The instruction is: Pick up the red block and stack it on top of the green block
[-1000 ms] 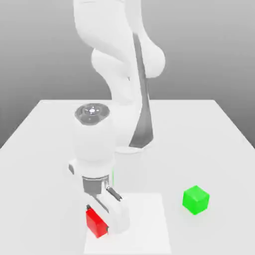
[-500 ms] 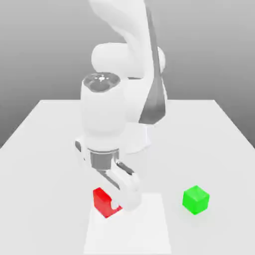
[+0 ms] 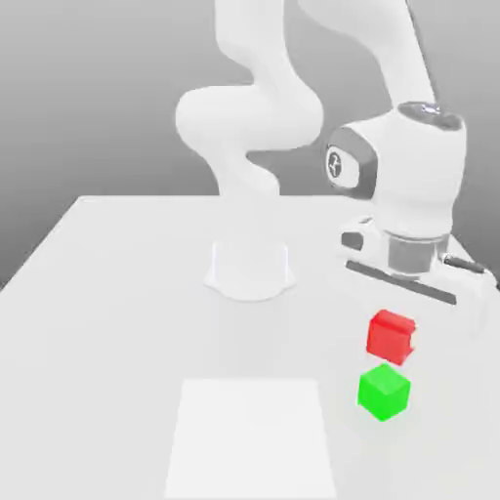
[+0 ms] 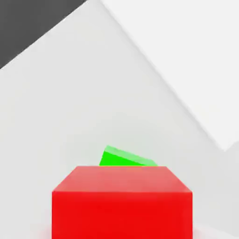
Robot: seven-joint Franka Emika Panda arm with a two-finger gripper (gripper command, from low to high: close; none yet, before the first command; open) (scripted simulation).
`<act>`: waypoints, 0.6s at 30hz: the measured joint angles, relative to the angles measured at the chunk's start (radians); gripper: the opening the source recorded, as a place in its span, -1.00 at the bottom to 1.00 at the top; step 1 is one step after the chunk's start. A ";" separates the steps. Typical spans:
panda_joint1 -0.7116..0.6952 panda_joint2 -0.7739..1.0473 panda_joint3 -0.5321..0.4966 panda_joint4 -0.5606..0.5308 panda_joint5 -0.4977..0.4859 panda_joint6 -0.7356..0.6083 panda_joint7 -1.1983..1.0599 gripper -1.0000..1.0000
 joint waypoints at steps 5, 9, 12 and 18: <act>0.006 0.090 -0.027 0.002 -0.104 0.079 0.074 -1.00; 0.025 0.145 -0.056 0.000 -0.165 0.127 0.118 1.00; 0.025 0.145 -0.056 0.000 -0.165 0.127 0.118 1.00; 0.016 0.098 -0.036 0.001 -0.112 0.084 0.080 1.00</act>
